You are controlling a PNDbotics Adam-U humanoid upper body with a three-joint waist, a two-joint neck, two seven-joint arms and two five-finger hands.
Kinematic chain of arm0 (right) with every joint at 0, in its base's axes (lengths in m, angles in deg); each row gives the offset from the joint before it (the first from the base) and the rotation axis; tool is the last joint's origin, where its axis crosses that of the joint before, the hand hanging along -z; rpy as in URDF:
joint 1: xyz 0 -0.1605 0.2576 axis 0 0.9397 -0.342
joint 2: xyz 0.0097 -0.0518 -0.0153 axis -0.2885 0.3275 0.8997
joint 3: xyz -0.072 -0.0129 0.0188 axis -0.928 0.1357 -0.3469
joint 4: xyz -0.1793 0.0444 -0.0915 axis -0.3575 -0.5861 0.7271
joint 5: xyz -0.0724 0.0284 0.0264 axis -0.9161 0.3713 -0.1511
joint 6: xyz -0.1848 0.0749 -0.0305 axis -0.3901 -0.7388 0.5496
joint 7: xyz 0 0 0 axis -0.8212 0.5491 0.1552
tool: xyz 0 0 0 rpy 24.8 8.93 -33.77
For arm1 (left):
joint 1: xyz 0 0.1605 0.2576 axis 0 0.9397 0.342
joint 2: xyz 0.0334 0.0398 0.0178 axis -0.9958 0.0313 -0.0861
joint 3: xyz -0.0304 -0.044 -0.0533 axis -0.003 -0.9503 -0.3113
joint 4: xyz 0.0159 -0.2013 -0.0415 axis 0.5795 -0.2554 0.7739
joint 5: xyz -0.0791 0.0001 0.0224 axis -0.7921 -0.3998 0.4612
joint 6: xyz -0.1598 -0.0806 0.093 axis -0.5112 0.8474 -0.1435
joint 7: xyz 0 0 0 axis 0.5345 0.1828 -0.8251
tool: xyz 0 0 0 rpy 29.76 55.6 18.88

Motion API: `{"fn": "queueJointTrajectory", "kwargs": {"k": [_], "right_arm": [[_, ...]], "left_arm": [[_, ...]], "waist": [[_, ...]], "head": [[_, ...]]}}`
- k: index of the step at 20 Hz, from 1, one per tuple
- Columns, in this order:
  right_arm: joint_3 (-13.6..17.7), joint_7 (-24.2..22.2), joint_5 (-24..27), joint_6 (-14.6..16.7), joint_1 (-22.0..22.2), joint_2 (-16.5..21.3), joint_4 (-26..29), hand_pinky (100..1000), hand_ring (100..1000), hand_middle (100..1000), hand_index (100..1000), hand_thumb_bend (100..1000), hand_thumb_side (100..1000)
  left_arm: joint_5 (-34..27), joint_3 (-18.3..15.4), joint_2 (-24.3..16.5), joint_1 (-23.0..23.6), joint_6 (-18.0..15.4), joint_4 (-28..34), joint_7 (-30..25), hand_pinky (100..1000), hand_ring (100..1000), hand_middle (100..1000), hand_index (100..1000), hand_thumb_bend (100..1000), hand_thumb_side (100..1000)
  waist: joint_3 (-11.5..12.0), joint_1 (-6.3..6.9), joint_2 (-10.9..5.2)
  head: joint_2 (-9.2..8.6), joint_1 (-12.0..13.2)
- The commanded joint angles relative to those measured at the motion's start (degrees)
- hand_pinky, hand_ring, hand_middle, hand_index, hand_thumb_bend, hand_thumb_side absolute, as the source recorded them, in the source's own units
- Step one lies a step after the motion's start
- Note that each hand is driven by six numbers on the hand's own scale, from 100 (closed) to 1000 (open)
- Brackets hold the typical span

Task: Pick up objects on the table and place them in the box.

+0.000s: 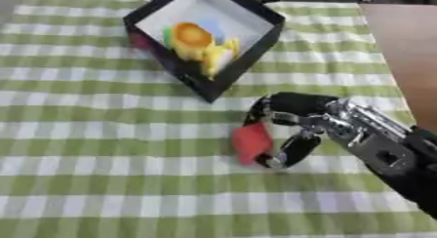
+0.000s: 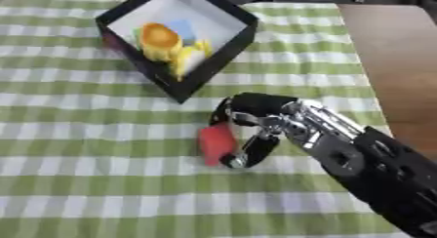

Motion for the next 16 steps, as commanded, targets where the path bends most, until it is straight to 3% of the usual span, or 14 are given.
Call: {"fn": "queueJointTrajectory", "kwargs": {"k": [1, 2, 3, 4, 9, 13, 16], "right_arm": [[1.8, 2.8, 2.6, -1.4, -0.4, 1.9, 4.1, 797, 712, 512, 608, 143, 142], [2.3, 3.6, 3.5, -1.8, -0.5, 2.4, 5.5, 797, 707, 509, 605, 103, 128], [2.7, 4.1, 4.4, -2.2, -0.6, 3.0, 6.9, 796, 706, 511, 603, 100, 298], [3.2, 4.4, 5.3, -2.6, -0.7, 3.7, 8.3, 796, 705, 508, 603, 100, 107], [5.8, 3.3, 10.7, -3.0, -2.2, 7.0, 11.3, 796, 702, 513, 609, 100, 106], [9.1, 3.9, 15.9, -2.9, -5.8, 9.9, 11.4, 795, 699, 511, 607, 100, 100], [11.1, 5.0, 17.2, -5.6, -10.2, 11.4, 11.4, 796, 699, 513, 609, 100, 100]], "left_arm": [[-0.1, -0.6, -0.6, -0.2, -0.1, 1.0, 0.3, 847, 771, 775, 840, 267, 717], [-0.1, -0.7, -0.7, -0.2, -0.1, 1.0, 0.3, 847, 771, 775, 840, 267, 716], [0.0, -0.7, -0.7, -0.2, -0.1, 1.0, 0.3, 847, 771, 775, 840, 268, 716], [0.0, -0.7, -0.7, -0.1, -0.1, 1.0, 0.4, 847, 770, 775, 840, 268, 714], [0.2, -0.8, -1.1, 0.1, -0.1, 0.9, 0.5, 846, 770, 775, 839, 270, 711], [0.3, -0.9, -1.3, 0.1, -0.2, 1.0, 0.6, 846, 770, 775, 839, 270, 707], [0.3, -0.7, -1.5, 0.0, -0.2, 1.0, 0.5, 845, 770, 774, 838, 270, 705]], "waist": [[-0.2, -0.32, -0.21], [-0.3, -0.37, -0.33], [-0.4, -0.41, -0.42], [-0.5, -0.46, -0.55], [-0.9, -0.63, -1.08], [-1.1, -0.62, -1.38], [-1.0, -0.51, -1.57]], "head": [[0.30, 0.2], [0.30, 0.3], [0.30, 0.3], [0.30, 0.4], [0.30, 0.6], [0.30, 0.5], [0.30, 0.3]]}}
